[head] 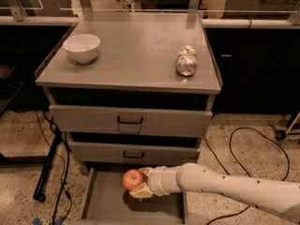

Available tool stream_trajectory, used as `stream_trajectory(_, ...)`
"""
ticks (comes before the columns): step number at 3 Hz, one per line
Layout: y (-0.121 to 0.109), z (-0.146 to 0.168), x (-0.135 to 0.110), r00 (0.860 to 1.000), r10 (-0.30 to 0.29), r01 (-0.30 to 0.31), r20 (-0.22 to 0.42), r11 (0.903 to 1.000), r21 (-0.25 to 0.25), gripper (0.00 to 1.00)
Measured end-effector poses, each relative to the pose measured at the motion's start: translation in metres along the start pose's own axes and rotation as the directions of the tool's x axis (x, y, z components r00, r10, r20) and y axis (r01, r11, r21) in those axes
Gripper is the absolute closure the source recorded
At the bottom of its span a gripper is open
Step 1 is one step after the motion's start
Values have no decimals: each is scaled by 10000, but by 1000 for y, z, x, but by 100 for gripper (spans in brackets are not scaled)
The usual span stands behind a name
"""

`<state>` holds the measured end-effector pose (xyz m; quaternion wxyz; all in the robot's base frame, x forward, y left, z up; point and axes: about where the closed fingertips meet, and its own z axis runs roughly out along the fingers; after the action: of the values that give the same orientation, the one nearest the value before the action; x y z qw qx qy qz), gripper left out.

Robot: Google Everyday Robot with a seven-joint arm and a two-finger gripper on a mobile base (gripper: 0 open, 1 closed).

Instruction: Pick apple from bottom drawer and place on counter

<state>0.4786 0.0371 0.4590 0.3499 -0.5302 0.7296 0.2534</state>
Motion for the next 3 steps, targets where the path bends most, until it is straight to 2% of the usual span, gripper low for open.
stream_trajectory(1, -7, -22, -24, 9992, -382, 381, 112, 9992, 146, 100)
stream_trajectory(2, -8, -26, -27, 9989, -441, 439, 125, 9989, 159, 100)
stream_trajectory(3, -12, -35, -42, 9979, -501, 493, 405, 9985, 223, 100)
